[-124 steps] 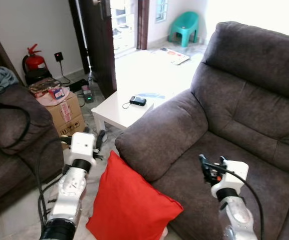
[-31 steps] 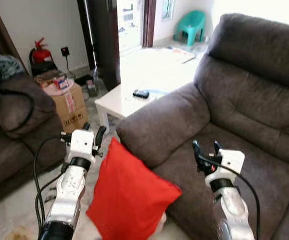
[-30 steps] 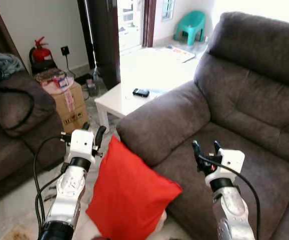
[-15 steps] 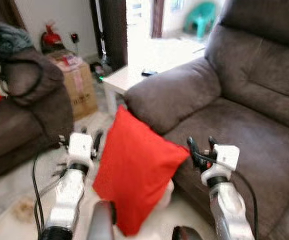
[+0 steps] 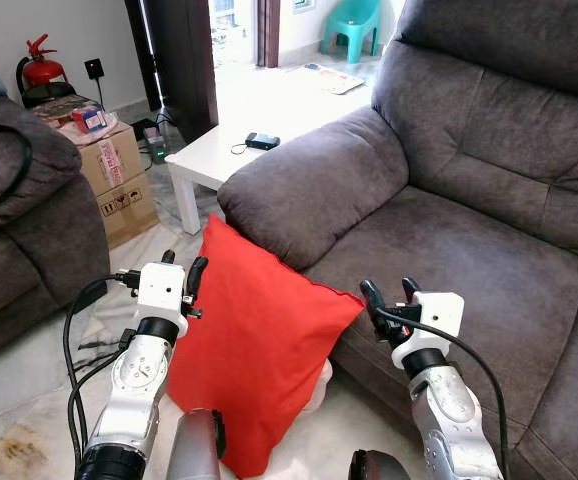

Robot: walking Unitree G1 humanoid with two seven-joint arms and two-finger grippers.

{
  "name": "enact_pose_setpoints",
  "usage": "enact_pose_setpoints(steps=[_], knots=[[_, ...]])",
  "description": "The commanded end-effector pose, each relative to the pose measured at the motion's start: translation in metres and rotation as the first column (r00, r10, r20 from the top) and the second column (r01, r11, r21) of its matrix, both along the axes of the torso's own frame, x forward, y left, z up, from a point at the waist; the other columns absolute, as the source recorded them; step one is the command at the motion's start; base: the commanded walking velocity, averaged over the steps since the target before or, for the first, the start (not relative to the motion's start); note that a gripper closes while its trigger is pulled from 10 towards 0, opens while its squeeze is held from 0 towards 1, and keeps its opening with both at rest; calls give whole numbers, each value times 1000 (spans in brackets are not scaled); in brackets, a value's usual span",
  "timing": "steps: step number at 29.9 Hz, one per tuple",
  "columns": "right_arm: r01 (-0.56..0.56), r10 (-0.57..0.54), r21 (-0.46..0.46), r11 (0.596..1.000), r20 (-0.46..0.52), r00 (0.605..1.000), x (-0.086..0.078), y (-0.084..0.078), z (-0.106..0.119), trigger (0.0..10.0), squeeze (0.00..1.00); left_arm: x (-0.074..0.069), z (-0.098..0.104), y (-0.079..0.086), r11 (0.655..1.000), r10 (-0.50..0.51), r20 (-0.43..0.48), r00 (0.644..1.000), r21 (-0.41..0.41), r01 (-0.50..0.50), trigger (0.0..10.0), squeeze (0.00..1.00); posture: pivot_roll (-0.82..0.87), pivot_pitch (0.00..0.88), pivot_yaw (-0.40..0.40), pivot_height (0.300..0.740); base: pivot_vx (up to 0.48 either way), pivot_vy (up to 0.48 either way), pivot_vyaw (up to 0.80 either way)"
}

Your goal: Move the pillow to the sofa from floor

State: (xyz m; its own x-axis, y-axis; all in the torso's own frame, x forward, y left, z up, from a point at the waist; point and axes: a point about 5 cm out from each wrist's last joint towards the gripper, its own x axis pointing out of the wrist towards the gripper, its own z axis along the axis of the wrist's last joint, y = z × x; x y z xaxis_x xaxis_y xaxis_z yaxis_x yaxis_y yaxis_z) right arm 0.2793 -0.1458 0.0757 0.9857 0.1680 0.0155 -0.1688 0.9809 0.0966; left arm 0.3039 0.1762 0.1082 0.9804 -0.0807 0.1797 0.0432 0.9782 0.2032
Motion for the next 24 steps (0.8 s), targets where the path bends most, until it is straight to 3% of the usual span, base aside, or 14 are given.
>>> enact_pose_setpoints(steps=[1, 15, 24], knots=[[-21, 21, -20, 1000, 13, 1000, 2, 2, 6, 10000, 0, 1, 3, 0, 1000, -2, 6, 1000, -4, 2, 10000, 0, -3, 0, -59, 593, 0, 0, 0], [-62, 62, -13, 998, 19, 998, 0, 7, 7, 10000, 0, 1, 3, 1, 1000, -2, 2, 1000, -4, 2, 10000, 0, 0, 0, -58, 593, 0, 0, 729], [-45, 45, -7, 999, 14, 999, 0, 6, 6, 10000, 0, 1, 2, 0, 1000, -11, -2, 1000, -7, 11, 10000, 0, -1, 0, -55, 593, 0, 0, 0]])
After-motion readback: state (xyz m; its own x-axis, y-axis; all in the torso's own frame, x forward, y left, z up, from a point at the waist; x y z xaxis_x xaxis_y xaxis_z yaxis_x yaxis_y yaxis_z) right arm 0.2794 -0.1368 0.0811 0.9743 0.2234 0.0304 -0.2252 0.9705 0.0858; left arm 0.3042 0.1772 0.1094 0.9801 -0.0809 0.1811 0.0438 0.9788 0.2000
